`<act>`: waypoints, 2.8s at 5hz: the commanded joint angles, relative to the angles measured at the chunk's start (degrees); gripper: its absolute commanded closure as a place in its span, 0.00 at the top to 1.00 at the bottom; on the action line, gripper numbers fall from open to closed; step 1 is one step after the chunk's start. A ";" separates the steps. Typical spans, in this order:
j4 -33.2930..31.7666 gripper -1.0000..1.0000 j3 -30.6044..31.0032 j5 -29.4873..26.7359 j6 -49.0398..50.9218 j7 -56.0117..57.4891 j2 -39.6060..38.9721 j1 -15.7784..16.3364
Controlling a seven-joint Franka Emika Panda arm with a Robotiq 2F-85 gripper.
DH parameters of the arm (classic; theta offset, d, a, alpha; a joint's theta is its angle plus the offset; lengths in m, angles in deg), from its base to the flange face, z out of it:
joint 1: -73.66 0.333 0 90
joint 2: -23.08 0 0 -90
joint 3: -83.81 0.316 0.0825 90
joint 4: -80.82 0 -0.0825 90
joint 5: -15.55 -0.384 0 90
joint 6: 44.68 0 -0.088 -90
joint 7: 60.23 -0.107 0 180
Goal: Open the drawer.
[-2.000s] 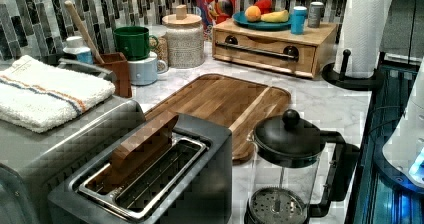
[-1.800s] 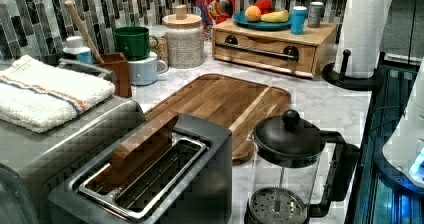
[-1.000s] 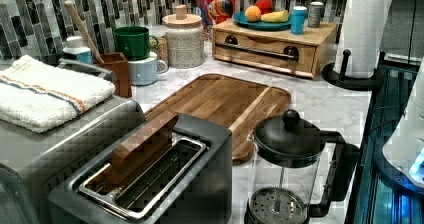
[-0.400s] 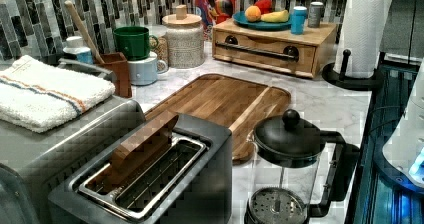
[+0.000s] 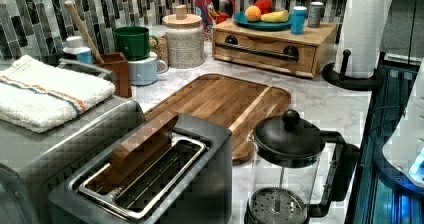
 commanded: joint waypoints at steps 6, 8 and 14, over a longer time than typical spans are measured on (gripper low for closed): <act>-8.18 1.00 -4.85 0.48 -16.51 9.92 -7.34 -4.70; -9.41 1.00 -4.40 -1.41 -18.68 8.54 -8.46 -4.23; -4.54 1.00 2.23 -8.59 -9.65 12.44 -12.00 -6.76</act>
